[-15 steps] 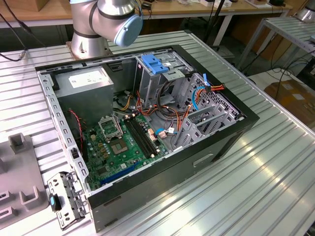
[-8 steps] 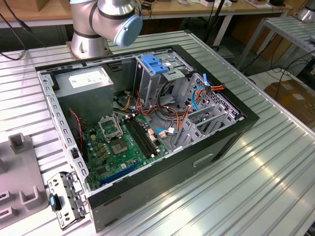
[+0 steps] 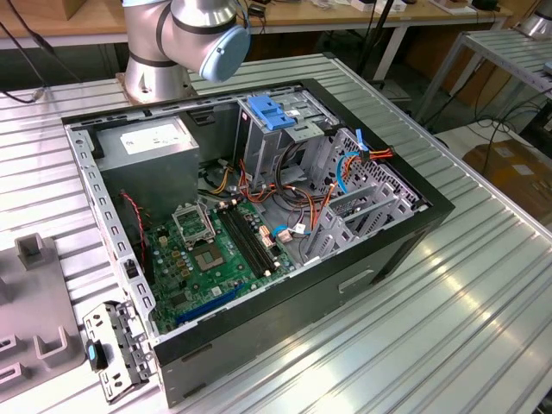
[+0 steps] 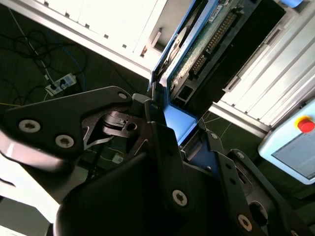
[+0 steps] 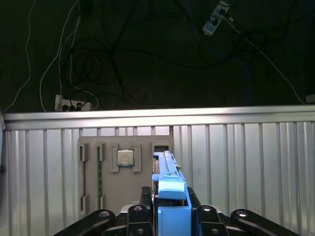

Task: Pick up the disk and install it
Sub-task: 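Pick up the disk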

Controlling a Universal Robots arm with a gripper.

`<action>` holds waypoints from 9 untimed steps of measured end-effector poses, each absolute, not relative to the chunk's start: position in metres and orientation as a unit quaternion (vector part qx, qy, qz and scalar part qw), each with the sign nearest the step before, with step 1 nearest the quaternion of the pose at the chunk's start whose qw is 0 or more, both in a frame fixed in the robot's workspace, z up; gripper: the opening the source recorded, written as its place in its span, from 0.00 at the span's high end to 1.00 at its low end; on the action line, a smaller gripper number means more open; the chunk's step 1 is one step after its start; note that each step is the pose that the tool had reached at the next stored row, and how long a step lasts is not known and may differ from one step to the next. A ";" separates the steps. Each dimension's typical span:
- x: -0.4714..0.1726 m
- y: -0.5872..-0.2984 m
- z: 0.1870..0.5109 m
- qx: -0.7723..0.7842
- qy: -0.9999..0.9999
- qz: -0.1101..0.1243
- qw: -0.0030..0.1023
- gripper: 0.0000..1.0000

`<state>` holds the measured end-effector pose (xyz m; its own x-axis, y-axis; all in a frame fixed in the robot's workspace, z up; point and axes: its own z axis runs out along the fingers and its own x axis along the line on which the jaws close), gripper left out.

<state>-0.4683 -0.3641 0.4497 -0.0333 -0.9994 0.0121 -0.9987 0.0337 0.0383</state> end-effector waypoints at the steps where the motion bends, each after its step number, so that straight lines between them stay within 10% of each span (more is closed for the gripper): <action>1: -0.468 -0.364 0.450 0.695 -0.719 -0.010 0.018 0.63; 9: -0.468 -0.364 0.457 0.695 -0.719 -0.010 0.018 0.63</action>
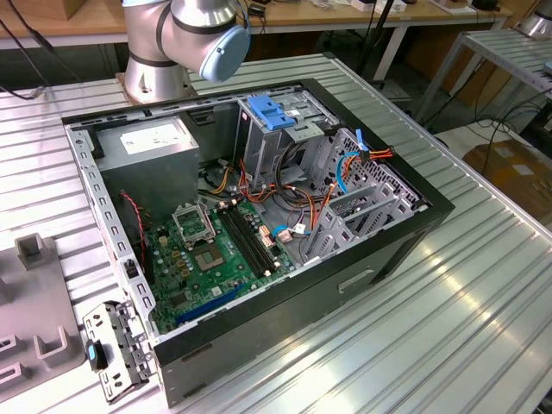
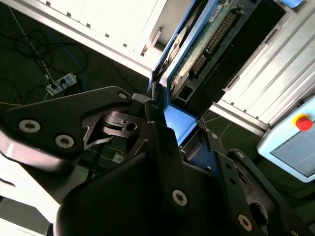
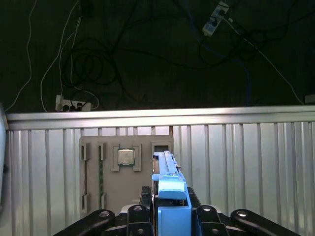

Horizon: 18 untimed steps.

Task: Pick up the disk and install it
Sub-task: 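Pick up the disk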

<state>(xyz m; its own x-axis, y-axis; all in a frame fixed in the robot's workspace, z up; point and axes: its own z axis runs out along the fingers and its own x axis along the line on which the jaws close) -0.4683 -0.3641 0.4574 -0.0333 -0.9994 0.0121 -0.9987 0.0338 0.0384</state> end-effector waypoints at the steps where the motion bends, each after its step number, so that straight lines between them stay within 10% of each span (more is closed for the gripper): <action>1: -0.468 -0.364 0.458 0.695 -0.719 -0.010 0.018 0.63; 18: -0.468 -0.364 0.465 0.695 -0.719 -0.009 0.018 0.63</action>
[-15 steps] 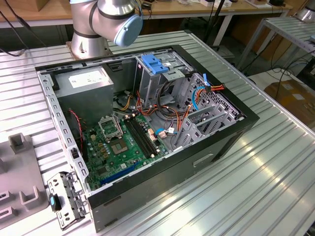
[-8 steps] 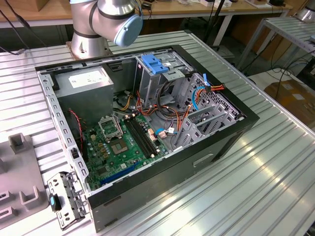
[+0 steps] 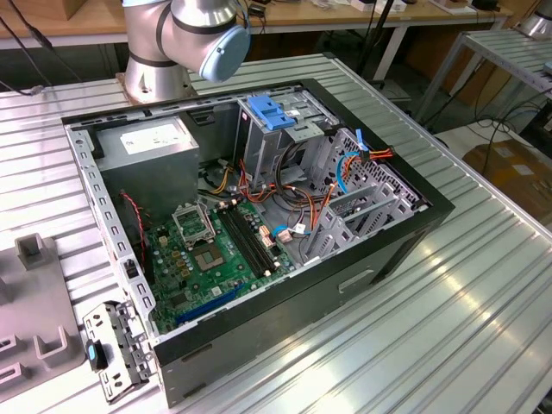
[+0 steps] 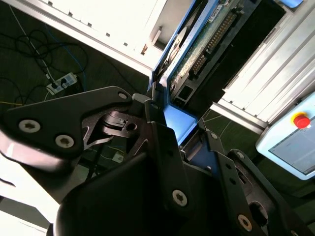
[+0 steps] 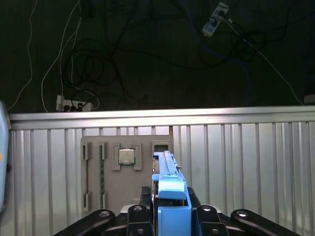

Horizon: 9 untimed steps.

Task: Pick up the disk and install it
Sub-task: 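Pick up the disk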

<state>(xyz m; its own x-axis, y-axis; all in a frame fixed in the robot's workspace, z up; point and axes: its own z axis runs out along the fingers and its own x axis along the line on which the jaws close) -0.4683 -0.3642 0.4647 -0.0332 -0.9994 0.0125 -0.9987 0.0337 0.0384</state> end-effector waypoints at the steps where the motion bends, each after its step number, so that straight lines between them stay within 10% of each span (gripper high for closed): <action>1: -0.468 -0.364 0.465 0.695 -0.719 -0.009 0.018 0.63; 9: -0.468 -0.364 0.465 0.695 -0.719 -0.003 0.013 0.63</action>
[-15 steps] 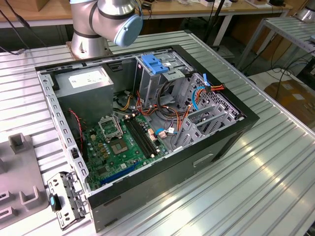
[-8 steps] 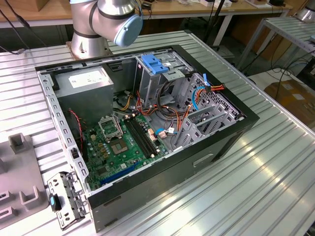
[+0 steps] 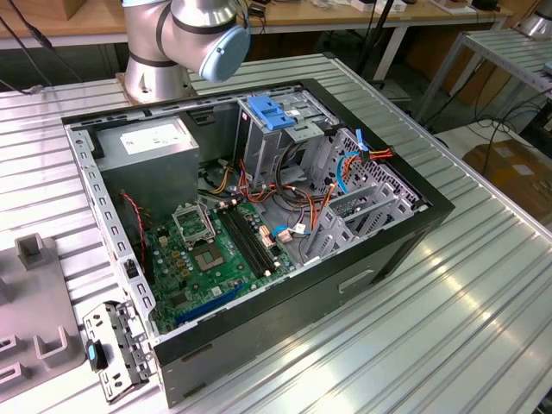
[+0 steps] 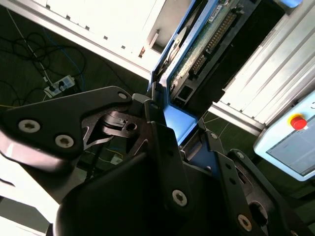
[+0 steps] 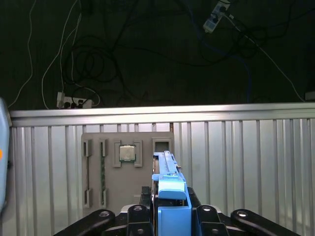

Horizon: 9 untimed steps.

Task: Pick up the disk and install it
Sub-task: 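Pick up the disk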

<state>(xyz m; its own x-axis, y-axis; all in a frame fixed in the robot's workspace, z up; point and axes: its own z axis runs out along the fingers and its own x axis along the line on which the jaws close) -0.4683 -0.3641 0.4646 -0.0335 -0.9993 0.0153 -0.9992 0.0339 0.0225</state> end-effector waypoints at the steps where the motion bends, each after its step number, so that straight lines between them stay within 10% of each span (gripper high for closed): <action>1: -0.468 -0.364 0.465 0.695 -0.719 -0.003 0.013 0.63; 9: -0.468 -0.364 0.469 0.695 -0.719 -0.003 0.013 0.63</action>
